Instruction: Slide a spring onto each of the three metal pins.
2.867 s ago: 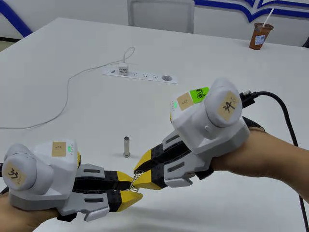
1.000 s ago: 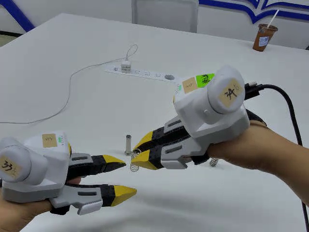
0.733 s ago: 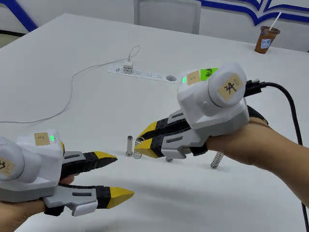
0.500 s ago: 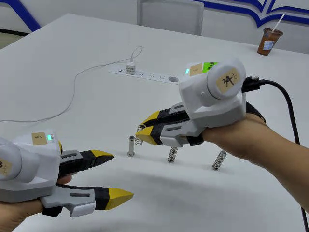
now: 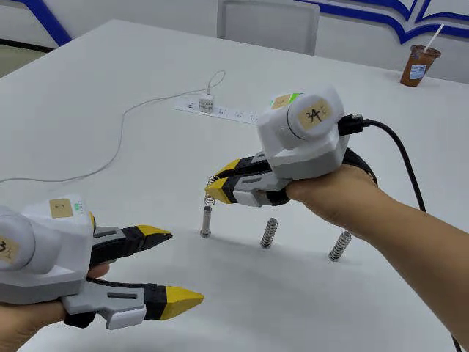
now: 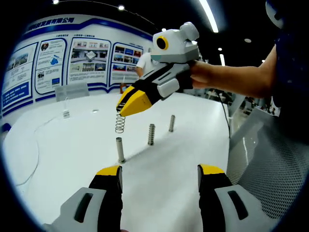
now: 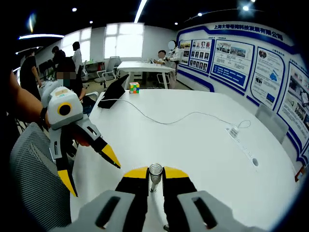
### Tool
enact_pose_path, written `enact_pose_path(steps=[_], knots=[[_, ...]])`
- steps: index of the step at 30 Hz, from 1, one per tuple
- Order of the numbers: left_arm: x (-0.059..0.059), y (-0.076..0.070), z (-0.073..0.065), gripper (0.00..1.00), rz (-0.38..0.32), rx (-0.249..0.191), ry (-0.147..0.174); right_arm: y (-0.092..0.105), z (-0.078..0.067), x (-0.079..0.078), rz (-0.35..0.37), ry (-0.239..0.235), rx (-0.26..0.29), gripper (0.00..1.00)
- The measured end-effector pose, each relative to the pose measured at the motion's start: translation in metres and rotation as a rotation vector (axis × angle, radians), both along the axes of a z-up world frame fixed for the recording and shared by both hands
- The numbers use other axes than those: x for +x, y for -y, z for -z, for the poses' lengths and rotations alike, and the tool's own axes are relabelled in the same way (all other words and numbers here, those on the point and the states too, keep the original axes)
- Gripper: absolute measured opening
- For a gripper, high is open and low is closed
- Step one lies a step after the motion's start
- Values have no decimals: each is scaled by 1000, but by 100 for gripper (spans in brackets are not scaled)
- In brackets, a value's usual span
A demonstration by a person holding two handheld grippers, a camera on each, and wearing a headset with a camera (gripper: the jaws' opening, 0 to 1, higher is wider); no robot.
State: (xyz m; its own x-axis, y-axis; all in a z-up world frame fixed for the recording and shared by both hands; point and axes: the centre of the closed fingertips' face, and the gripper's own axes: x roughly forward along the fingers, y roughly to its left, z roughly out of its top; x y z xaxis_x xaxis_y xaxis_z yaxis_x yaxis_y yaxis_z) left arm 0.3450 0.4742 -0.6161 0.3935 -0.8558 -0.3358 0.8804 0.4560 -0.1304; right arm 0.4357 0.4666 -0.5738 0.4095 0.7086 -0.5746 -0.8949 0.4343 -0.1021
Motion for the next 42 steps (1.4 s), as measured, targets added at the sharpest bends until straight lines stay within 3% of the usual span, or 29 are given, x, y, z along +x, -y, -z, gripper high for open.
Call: enact_pose_path(steps=[13,27,42], knots=[[2,-4,2,65,-8,0,-5,1,15,8,15,-35,-18,12],[3,-4,3,64,-8,2,-5,0,16,7,23,-63,-27,12],[2,-6,3,63,-11,5,-8,1,40,9,26,-91,-70,12]])
